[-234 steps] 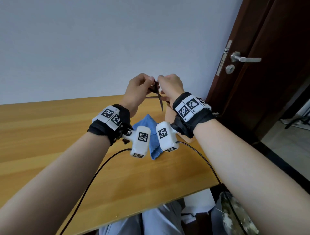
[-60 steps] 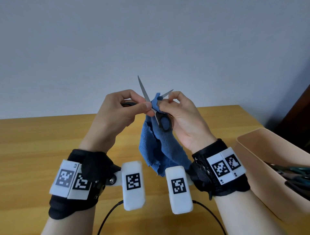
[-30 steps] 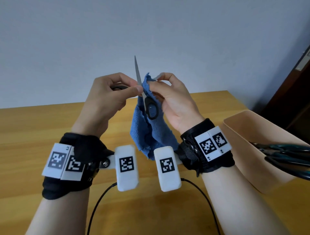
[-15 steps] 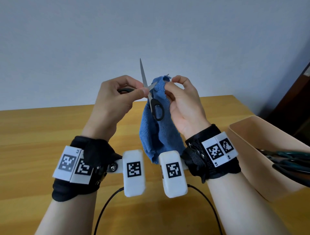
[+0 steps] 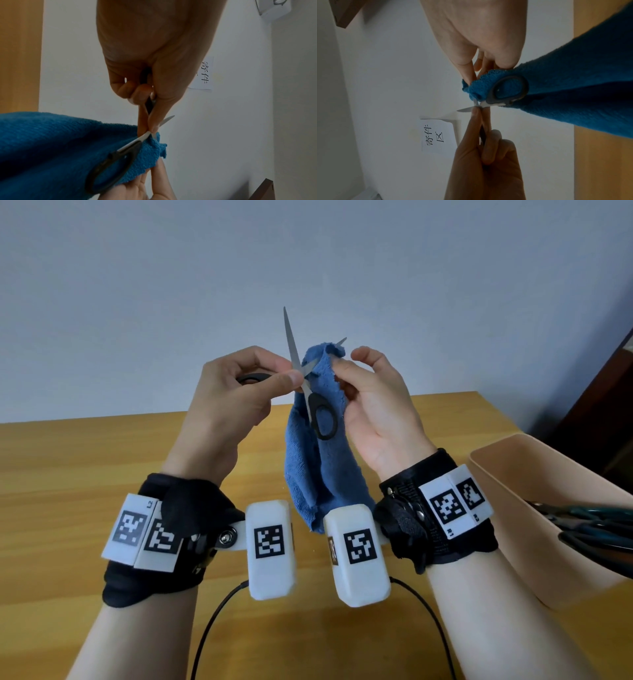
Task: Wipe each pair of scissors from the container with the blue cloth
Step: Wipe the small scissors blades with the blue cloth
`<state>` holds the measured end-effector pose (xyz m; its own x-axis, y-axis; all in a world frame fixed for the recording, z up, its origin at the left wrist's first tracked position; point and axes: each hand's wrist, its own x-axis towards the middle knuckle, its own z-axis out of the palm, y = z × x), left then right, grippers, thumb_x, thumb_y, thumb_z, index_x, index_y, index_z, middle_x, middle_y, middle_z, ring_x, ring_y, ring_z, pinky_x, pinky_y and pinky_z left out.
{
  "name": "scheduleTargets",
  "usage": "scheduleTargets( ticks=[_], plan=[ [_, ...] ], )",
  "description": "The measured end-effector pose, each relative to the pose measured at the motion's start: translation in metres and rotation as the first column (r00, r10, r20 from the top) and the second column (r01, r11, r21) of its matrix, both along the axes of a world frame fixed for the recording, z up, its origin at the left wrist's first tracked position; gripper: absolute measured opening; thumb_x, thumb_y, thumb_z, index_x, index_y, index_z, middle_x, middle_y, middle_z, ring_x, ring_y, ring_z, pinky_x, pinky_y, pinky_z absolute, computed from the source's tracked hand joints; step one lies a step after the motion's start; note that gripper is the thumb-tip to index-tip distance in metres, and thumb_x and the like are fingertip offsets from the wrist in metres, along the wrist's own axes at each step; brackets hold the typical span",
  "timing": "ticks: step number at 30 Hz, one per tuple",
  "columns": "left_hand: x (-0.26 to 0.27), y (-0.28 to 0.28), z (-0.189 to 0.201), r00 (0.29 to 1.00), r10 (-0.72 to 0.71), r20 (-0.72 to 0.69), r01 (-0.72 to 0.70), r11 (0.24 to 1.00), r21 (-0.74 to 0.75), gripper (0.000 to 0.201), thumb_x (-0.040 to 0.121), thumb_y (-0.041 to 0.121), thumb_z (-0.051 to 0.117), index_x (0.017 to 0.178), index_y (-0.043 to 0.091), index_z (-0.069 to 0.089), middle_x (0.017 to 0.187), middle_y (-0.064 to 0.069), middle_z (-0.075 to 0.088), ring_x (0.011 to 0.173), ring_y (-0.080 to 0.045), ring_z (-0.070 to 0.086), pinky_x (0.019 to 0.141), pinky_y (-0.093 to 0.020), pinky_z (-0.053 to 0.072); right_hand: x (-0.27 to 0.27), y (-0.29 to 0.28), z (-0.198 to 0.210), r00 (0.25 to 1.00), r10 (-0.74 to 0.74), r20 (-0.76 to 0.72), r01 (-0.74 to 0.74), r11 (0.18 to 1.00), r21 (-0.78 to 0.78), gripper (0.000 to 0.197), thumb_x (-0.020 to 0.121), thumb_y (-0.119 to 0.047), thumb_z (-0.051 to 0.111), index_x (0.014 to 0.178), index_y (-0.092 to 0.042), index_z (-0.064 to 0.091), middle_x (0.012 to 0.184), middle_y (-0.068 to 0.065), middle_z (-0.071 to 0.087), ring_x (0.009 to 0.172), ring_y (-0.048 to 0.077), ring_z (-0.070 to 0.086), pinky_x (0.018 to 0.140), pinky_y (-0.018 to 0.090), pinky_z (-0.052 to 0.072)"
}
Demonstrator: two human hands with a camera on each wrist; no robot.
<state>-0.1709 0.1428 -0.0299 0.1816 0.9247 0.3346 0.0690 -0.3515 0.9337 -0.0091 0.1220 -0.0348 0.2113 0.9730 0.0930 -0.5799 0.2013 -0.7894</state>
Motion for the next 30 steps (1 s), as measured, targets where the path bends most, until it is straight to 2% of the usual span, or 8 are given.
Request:
scheduleTargets(
  ticks=[1,4,7,12,16,21,27,30],
  plan=[
    [-0.0003,0.0003,0.0,1.0,0.003,0.005,-0.003,1.0,-0.004,0.008,0.087,0.015,0.075,0.082,0.015,0.068,0.078,-0.008,0.065,0.056,-0.015,0.033,0.049,-0.021,0.028,-0.0001,0.0003,-0.0002,1.0,0.015,0.018,-0.015,1.0,0.007,0.027,0.092,0.002,0.062,0.108,-0.014,0.048,0.075,0.008,0.069,0.059,0.013,0.065,0.056,0.026,0.054],
    [-0.0001,0.0002,0.0003,1.0,0.015,0.009,-0.015,1.0,-0.008,0.008,0.087,0.012,0.075,0.083,0.012,0.068,0.064,0.006,0.061,0.054,-0.013,0.033,0.049,-0.018,0.029,-0.0034,0.0003,-0.0031,0.991,0.072,0.11,-0.074,0.997,0.015,0.027,0.09,0.004,0.064,0.107,-0.013,0.051,0.09,0.013,0.071,0.072,0.018,0.068,0.067,0.029,0.056],
    [0.001,0.0001,-0.0001,1.0,0.022,-0.007,-0.022,1.0,-0.001,0.008,0.088,0.01,0.075,0.083,0.011,0.069,0.058,0.013,0.057,0.052,-0.011,0.034,0.048,-0.016,0.03,-0.0066,0.0002,-0.005,0.989,0.058,0.134,-0.059,0.998,0.001,0.026,0.089,0.003,0.065,0.105,-0.014,0.052,0.09,0.014,0.07,0.075,0.021,0.066,0.068,0.03,0.056],
    [0.0025,-0.0005,-0.0003,1.0,0.02,0.012,-0.02,1.0,-0.005,0.011,0.088,0.011,0.075,0.08,0.014,0.068,0.065,0.006,0.058,0.053,-0.012,0.034,0.048,-0.017,0.03,-0.0023,-0.001,-0.0004,0.988,0.052,0.143,-0.055,0.998,0.02,0.028,0.093,0.005,0.058,0.113,-0.012,0.052,0.088,0.016,0.07,0.071,0.019,0.066,0.065,0.028,0.056],
    [0.0016,-0.0013,0.0003,1.0,0.009,-0.009,-0.009,1.0,-0.014,0.009,0.088,0.011,0.074,0.082,0.012,0.068,0.059,0.012,0.058,0.054,-0.012,0.032,0.048,-0.017,0.029,0.0003,-0.0041,-0.0006,0.969,0.083,0.231,-0.096,0.994,0.045,0.029,0.091,0.004,0.063,0.113,-0.012,0.054,0.089,0.009,0.073,0.075,0.019,0.067,0.068,0.028,0.055],
    [0.0056,-0.0032,0.0014,1.0,0.0,-0.022,0.0,1.0,0.0,0.008,0.089,0.009,0.073,0.083,0.01,0.068,0.055,0.015,0.057,0.048,-0.005,0.036,0.048,-0.014,0.03,0.0014,-0.0057,0.0019,0.978,0.05,0.204,-0.058,0.998,0.031,0.029,0.091,0.002,0.063,0.114,-0.014,0.054,0.08,0.006,0.072,0.065,0.014,0.066,0.059,0.026,0.054],
    [0.0061,-0.0028,0.0013,1.0,0.008,0.03,-0.008,1.0,-0.006,0.009,0.087,0.011,0.075,0.082,0.011,0.068,0.071,-0.002,0.061,0.054,-0.013,0.032,0.048,-0.018,0.029,0.002,-0.0049,0.0041,0.988,0.065,0.139,-0.076,0.995,0.071,0.035,0.094,0.007,0.057,0.123,-0.011,0.051,0.088,0.012,0.071,0.072,0.018,0.068,0.066,0.029,0.056],
    [0.0054,-0.0021,0.0003,1.0,0.007,0.023,-0.006,1.0,-0.021,0.009,0.087,0.011,0.075,0.081,0.011,0.069,0.064,0.005,0.061,0.053,-0.012,0.032,0.048,-0.017,0.028,0.0009,-0.0049,0.0025,0.973,0.085,0.217,-0.098,0.994,0.052,0.038,0.091,0.006,0.063,0.123,-0.013,0.053,0.089,0.009,0.072,0.074,0.018,0.069,0.066,0.028,0.054]
  ],
)
